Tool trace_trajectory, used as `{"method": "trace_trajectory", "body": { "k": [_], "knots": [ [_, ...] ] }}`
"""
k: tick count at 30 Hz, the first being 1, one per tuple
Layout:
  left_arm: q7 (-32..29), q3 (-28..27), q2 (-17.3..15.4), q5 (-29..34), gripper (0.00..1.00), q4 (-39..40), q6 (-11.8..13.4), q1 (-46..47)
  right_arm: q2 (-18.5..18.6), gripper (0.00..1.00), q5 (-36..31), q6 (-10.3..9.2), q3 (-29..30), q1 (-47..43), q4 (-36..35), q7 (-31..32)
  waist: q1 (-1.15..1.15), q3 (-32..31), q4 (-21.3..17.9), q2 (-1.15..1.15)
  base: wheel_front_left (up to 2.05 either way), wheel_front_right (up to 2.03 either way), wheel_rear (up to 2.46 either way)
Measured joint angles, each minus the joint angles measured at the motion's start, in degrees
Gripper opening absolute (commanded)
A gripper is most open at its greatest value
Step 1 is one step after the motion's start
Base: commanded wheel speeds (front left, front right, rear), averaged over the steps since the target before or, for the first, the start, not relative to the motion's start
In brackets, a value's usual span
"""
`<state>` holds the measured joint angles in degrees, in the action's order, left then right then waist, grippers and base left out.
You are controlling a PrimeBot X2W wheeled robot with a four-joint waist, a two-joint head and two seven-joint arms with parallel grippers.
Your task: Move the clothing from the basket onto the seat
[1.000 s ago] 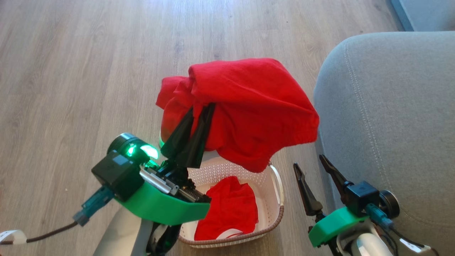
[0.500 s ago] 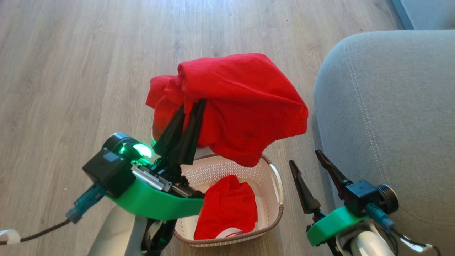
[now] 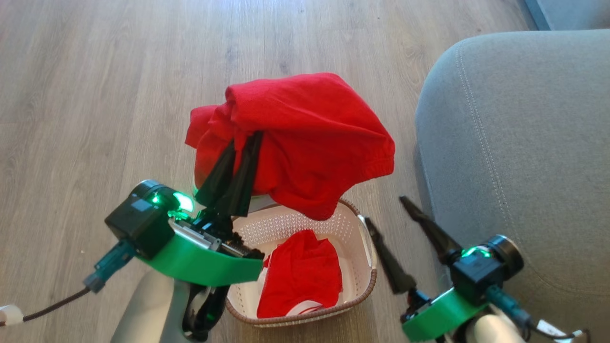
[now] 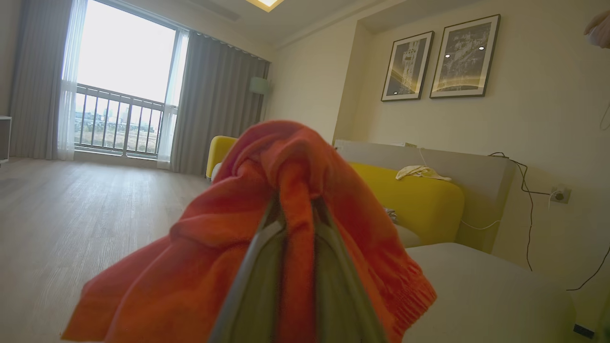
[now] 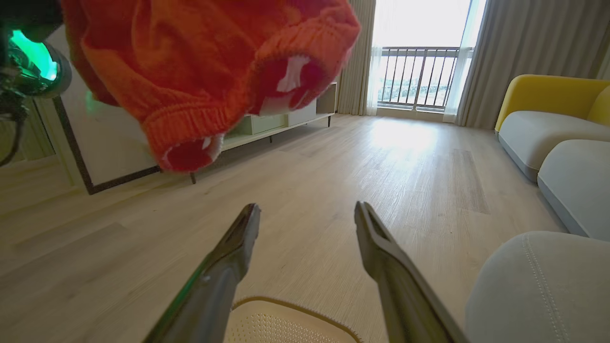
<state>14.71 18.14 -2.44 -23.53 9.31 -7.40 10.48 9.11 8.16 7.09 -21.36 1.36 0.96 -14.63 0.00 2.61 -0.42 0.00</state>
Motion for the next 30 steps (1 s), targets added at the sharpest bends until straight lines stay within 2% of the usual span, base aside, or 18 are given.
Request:
{"method": "trace_trajectory", "body": {
  "k": [10,15,21,30],
  "knots": [
    [0.0,-1.2,0.0,0.5,0.00,-1.3,0.0,0.1,4.2,1.00,0.3,0.00,-10.9,-0.8,-7.2,0.0,0.00,0.4,-0.2,0.00,0.00,0.00,0.00],
    [0.0,0.7,0.0,2.8,0.00,-3.3,0.0,0.1,3.9,1.00,-2.7,0.00,-10.0,0.1,-9.1,0.0,0.00,0.6,0.1,0.00,0.00,0.00,0.00],
    [0.0,3.1,0.0,2.9,0.00,-5.0,0.0,0.1,3.8,1.00,-5.0,0.00,-9.7,1.8,-9.4,0.0,0.00,0.8,0.7,0.00,0.00,0.00,0.00],
    [0.0,8.3,-0.1,2.9,0.00,-6.8,0.0,0.1,2.5,1.00,-9.4,0.00,-7.4,4.2,-5.1,0.0,0.00,1.6,1.5,0.00,0.00,0.00,0.00]
  ]
}}
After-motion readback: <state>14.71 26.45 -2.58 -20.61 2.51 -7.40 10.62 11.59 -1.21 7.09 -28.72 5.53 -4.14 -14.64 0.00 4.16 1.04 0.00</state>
